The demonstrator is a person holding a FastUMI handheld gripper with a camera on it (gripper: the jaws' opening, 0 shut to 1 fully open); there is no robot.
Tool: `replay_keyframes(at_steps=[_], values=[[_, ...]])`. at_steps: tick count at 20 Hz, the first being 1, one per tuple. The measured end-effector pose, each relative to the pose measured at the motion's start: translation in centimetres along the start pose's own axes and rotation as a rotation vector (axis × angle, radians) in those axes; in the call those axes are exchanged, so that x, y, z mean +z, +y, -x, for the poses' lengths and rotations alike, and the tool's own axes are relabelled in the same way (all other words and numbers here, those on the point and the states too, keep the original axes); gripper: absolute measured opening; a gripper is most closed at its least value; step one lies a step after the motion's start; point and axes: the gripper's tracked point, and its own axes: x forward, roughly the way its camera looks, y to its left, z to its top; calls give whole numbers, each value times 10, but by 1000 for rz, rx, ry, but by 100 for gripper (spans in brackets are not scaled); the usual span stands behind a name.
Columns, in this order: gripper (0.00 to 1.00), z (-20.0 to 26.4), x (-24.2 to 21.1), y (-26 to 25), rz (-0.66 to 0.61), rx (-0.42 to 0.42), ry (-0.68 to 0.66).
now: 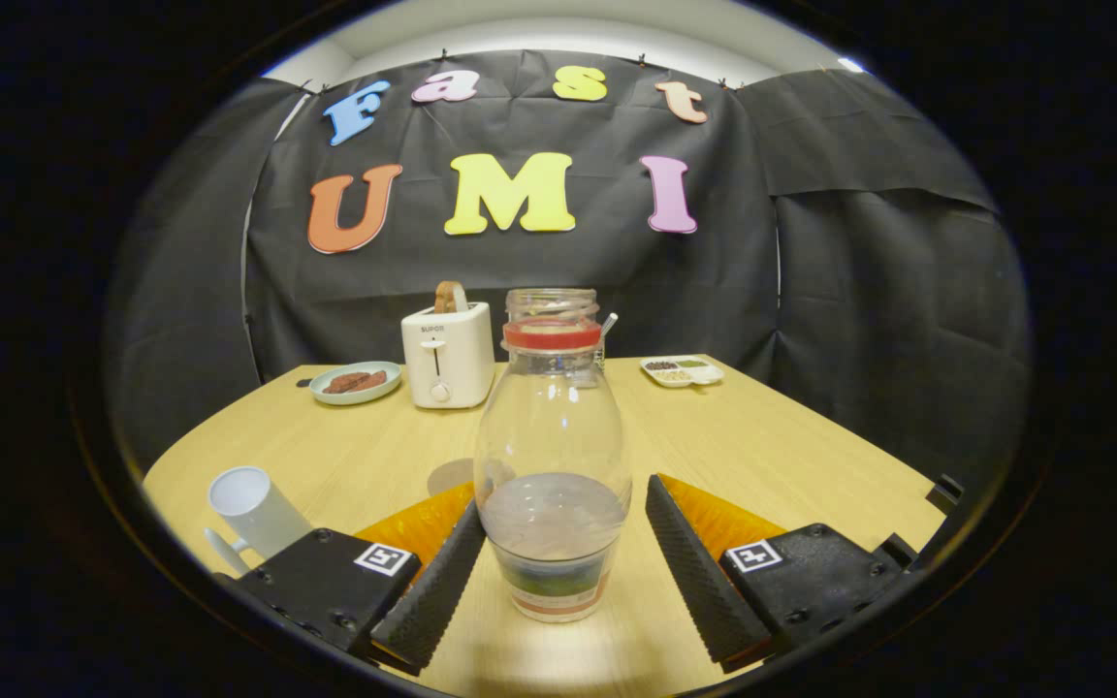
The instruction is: Take the bottle from table, then pour the juice into the cup, finally place the bottle on the coaster
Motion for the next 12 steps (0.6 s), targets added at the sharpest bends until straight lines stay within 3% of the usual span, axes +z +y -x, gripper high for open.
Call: replay_keyframes(at_steps=[2, 7, 12], values=[[100, -2, 1, 1, -12, 7, -6], [85, -5, 0, 0, 33, -24, -13], [81, 0, 5, 6, 72, 4, -31]])
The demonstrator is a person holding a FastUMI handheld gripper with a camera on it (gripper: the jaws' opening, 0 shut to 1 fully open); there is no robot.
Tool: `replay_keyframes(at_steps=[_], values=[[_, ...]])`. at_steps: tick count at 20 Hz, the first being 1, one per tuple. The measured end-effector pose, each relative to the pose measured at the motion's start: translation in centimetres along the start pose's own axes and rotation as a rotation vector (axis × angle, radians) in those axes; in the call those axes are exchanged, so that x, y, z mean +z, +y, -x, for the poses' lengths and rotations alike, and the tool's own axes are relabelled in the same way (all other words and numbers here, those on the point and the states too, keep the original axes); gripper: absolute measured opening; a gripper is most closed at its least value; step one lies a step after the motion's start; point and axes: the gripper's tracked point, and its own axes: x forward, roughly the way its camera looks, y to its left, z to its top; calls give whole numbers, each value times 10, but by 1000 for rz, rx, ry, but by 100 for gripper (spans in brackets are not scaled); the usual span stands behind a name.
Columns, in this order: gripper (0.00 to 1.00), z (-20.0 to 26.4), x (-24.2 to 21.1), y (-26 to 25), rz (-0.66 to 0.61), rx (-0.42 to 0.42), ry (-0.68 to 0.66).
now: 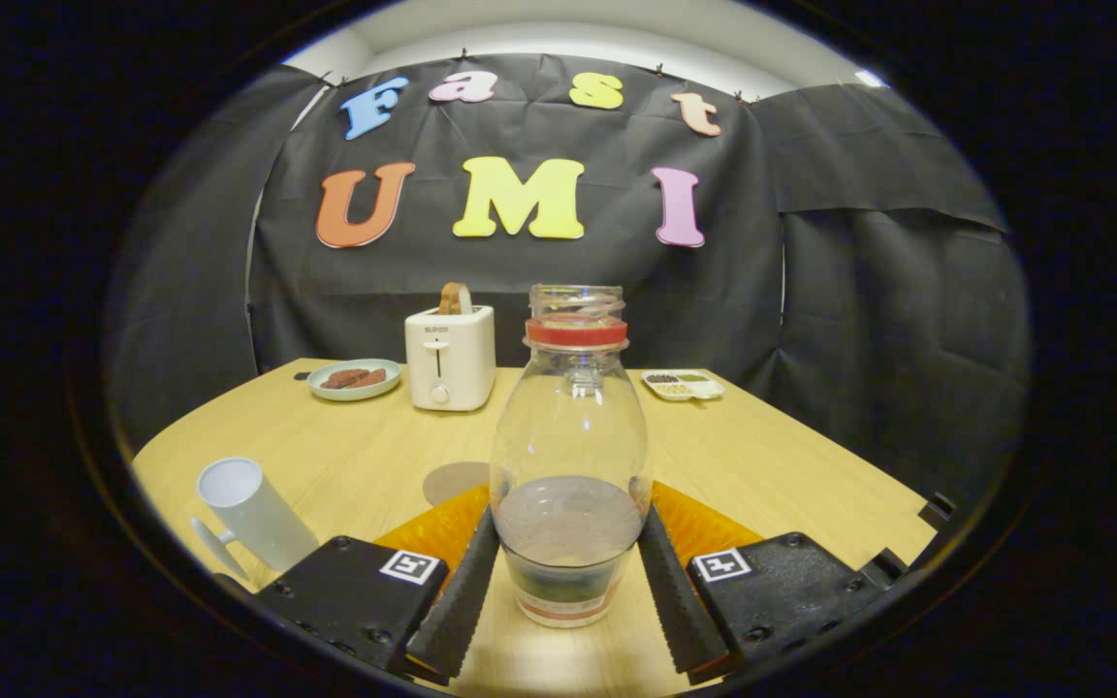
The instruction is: Take the bottle from table, then pour the juice into the cup, finally place the bottle on the coaster
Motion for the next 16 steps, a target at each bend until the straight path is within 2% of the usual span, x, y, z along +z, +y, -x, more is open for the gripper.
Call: replay_keyframes(at_steps=[4, 7, 16], values=[[80, 11, 11, -11, 42, -36, 6], [80, 21, 23, -8, 92, -32, -4], [79, 47, 66, 17, 98, 51, -13]])
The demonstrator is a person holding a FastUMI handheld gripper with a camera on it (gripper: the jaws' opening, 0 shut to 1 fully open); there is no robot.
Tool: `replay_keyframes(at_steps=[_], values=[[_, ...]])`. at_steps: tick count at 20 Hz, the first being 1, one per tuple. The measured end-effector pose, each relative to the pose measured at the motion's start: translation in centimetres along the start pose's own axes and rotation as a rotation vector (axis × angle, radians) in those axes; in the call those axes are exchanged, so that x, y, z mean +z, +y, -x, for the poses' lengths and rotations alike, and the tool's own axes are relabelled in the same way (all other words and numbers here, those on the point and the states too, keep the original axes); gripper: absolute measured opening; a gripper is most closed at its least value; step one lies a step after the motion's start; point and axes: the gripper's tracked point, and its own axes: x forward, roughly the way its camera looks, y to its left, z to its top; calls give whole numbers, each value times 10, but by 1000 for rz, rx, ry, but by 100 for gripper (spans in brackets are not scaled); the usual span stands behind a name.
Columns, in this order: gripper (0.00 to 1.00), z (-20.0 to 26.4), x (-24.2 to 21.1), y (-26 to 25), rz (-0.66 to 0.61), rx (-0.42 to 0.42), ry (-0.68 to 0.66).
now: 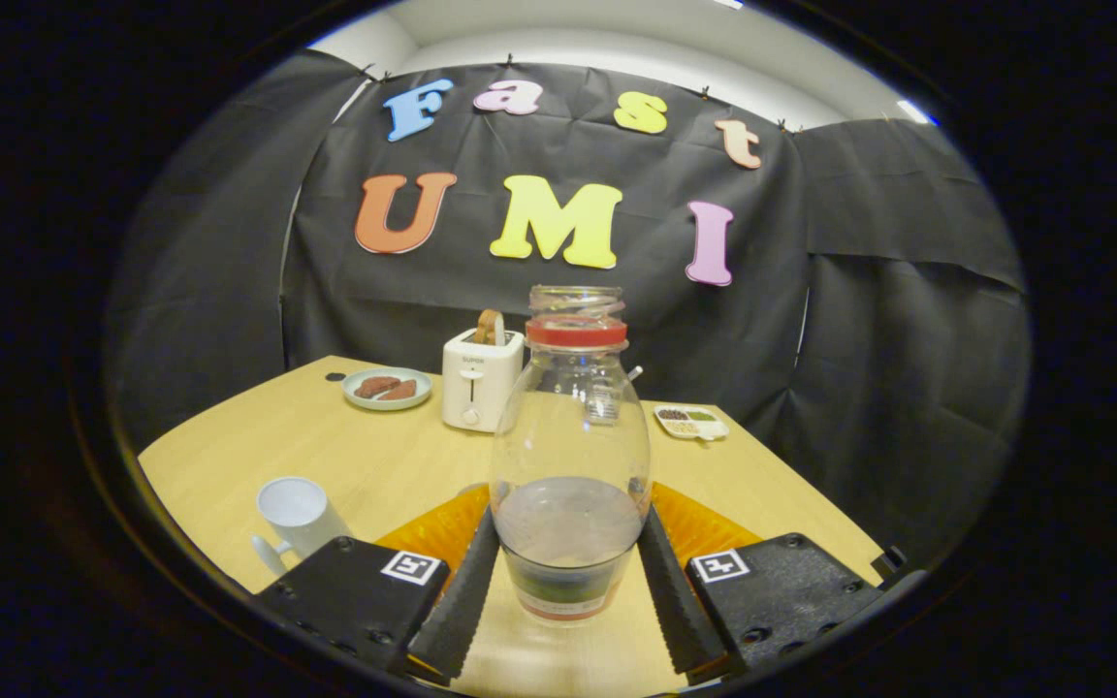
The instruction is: Take the bottle from table, then pour the juice into the cup, finally place the bottle on the coaster
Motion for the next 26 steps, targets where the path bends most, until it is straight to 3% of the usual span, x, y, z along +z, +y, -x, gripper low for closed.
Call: replay_keyframes(at_steps=[4, 9, 26], values=[[79, 1, 12, 2, 63, -3, 6], [80, 2, 17, 19, 320, -4, 3], [80, -14, -5, 73, 902, -58, -2]])
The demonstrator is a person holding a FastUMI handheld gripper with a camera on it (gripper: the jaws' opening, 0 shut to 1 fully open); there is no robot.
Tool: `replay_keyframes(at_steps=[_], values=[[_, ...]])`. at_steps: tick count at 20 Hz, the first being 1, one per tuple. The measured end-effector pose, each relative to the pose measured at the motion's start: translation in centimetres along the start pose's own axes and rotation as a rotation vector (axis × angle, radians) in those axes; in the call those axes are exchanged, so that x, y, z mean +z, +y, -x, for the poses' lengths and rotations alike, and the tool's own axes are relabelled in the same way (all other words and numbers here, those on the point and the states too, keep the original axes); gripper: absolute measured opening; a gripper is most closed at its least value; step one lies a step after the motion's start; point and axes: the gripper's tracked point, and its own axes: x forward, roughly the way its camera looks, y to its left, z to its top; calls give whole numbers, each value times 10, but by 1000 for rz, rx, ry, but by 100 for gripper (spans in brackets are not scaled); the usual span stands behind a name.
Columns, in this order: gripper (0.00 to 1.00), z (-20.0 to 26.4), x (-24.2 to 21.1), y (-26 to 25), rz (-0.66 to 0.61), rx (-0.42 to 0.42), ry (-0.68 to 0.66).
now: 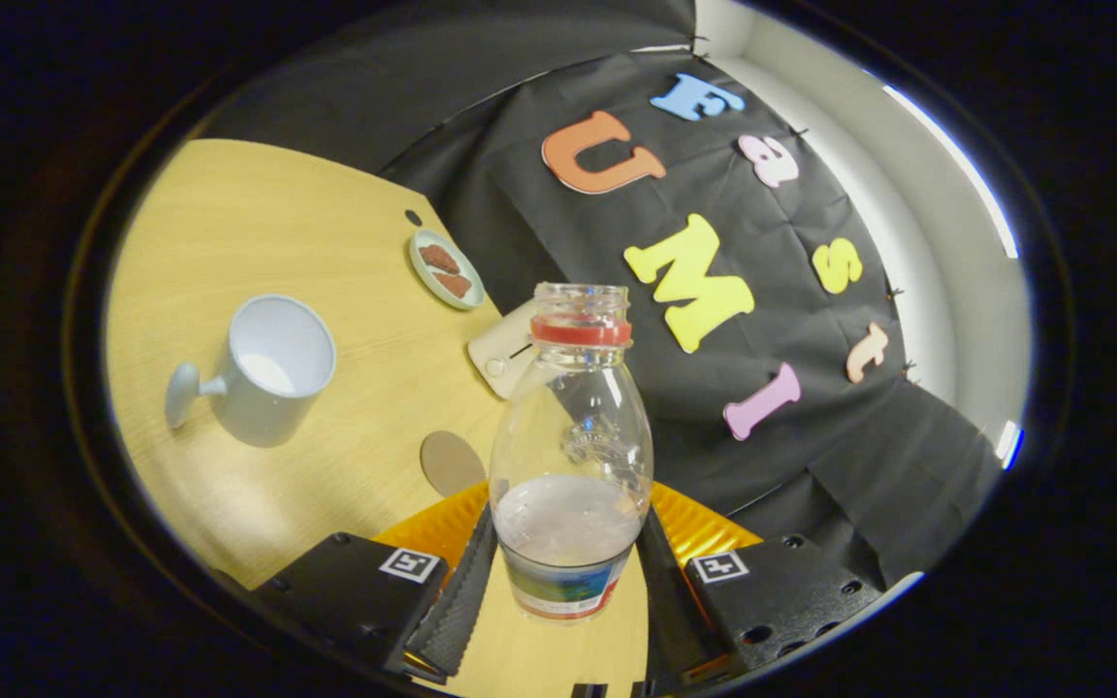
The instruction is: Take the bottle from table, then pour the juice into the cup, finally place the bottle on the coaster
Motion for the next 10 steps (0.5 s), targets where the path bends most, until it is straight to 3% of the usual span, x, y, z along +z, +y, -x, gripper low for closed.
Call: replay_keyframes(at_steps=[10], values=[[80, 4, 16, 4, 211, -59, -7]])
